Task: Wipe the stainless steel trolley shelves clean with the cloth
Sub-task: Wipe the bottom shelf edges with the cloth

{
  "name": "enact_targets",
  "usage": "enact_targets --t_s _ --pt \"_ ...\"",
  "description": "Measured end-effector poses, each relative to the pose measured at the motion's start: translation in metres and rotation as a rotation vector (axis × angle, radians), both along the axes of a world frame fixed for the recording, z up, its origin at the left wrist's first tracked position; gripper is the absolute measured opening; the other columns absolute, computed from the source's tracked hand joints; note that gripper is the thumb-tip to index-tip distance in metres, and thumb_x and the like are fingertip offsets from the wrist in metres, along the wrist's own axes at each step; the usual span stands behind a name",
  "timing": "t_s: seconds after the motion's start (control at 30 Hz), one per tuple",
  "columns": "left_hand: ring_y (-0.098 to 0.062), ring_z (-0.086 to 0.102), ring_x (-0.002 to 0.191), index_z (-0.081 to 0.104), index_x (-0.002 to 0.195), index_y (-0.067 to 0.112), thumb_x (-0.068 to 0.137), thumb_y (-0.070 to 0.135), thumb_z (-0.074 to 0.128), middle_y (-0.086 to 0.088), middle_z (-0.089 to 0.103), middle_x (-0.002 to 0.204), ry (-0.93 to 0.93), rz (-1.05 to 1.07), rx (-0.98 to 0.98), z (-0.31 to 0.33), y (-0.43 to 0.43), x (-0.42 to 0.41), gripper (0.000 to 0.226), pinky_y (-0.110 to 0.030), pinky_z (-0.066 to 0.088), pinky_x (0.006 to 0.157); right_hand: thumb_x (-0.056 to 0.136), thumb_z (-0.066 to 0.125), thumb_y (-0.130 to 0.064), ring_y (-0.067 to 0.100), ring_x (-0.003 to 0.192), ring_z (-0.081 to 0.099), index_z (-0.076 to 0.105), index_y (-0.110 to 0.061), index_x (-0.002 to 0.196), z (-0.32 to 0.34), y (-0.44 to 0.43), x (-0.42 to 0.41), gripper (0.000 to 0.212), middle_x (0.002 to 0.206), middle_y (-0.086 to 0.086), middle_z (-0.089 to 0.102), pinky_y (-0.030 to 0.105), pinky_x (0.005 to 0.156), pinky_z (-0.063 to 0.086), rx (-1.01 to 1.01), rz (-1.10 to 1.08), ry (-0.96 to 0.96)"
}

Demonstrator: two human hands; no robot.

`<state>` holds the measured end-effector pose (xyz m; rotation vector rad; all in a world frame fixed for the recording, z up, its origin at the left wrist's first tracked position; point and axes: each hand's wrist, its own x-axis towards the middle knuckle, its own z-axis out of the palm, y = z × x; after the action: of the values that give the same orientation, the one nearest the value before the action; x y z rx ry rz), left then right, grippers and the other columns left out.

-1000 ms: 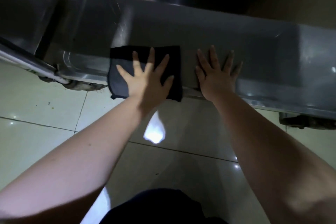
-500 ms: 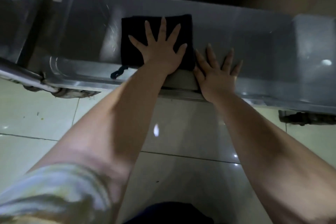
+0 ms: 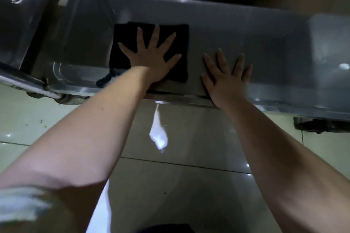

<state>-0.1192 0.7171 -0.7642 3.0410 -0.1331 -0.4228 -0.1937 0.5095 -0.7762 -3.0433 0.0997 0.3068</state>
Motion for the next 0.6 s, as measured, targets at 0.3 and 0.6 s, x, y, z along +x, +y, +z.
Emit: enact_targets --t_s 0.3,0.6 --pt "-0.041 -0.018 0.147 -0.01 0.147 0.058 0.079 0.088 0.014 0.005 -0.018 0.163 0.007 -0.098 0.0 0.007 -0.009 -0.029 0.077 -0.081 -0.004 0.102 0.096 0.011 -0.064 0.047 0.143 -0.022 -0.008 -0.055 0.148 -0.002 0.002 0.003 0.056 0.162 -0.016 -0.013 0.064 0.112 -0.014 -0.027 -0.009 0.04" --pt "-0.029 -0.02 0.148 -0.005 0.142 0.066 0.077 0.089 0.023 0.016 -0.015 0.162 0.085 0.008 -0.02 0.017 0.058 -0.09 0.074 -0.075 -0.006 0.107 0.101 0.023 -0.055 0.041 0.147 -0.018 -0.004 -0.046 0.153 0.017 0.049 0.005 0.059 0.164 -0.007 -0.013 0.061 0.113 -0.012 0.094 -0.106 0.012"
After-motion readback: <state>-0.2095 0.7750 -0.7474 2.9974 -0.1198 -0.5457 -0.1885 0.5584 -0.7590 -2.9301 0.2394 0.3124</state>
